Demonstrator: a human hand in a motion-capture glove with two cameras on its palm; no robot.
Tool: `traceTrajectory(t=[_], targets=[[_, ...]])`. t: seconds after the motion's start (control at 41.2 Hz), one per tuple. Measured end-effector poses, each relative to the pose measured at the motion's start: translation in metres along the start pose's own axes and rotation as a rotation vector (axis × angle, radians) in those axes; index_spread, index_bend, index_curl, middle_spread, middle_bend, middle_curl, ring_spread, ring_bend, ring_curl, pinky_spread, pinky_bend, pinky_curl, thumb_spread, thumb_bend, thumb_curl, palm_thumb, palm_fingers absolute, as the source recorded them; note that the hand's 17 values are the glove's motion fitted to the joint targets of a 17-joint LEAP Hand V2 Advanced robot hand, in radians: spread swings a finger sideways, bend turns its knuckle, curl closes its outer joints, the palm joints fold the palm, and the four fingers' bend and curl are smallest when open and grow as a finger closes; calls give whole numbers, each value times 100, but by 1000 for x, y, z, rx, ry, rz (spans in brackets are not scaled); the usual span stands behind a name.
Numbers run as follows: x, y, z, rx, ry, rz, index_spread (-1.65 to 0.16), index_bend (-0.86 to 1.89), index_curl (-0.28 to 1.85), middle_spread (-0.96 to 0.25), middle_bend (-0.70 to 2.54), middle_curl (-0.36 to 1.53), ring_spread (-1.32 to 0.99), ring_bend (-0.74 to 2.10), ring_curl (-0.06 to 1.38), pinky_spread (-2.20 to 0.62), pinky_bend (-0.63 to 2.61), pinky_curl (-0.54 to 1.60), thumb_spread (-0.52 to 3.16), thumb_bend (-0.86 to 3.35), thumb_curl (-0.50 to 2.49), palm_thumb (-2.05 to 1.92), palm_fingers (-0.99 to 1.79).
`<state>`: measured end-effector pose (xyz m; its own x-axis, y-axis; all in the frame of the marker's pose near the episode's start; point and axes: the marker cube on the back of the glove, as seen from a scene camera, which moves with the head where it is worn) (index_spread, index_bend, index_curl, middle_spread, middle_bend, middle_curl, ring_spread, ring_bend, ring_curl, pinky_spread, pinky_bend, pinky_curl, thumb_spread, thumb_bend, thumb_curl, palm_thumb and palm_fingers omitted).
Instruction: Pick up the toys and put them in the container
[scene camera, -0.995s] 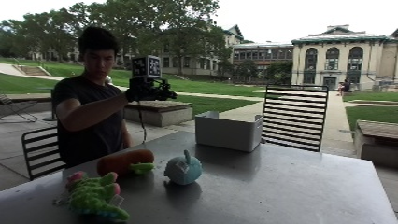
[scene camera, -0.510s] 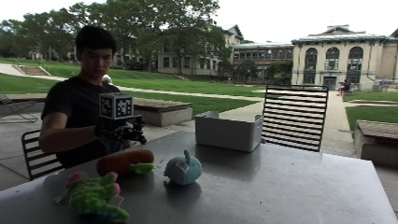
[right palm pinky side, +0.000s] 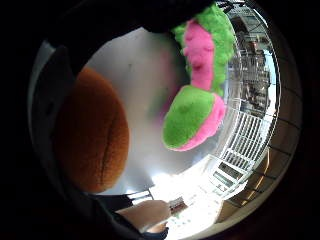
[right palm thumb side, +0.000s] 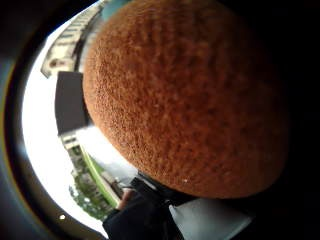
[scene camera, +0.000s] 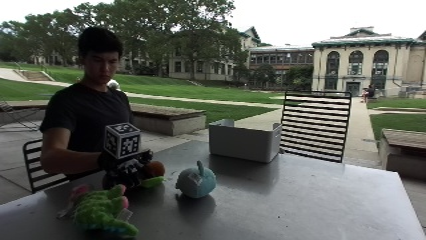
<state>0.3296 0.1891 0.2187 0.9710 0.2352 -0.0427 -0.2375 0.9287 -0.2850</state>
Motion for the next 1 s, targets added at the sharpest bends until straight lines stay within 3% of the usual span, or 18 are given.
traceTrajectory(t=[0.218,0.413,0.51,0.534,0.753,0.995], targets=[[-3,1,8,19,-15,7,-29,63,53,2,18,29,-11,43,17,1,67,38,113,20,28,41,55],[-11,4,2,26,30,-10,-24,63,56,-5,35,36,-25,70,26,-21,64,37,121,42,39,77,107],[-13,7,-2,76,70,5,-20,64,59,-10,38,38,-30,75,30,-33,69,39,123,49,43,87,118],[-13,7,-4,88,78,7,-20,62,60,-11,50,42,-31,84,33,-36,63,37,131,56,45,92,136],[-9,-1,-10,80,21,-18,-19,63,66,-18,76,48,-36,93,37,-46,63,37,155,74,51,99,134],[-24,-16,-32,139,3,-68,-20,58,71,-7,88,51,-23,110,42,-46,62,37,159,83,60,106,134]])
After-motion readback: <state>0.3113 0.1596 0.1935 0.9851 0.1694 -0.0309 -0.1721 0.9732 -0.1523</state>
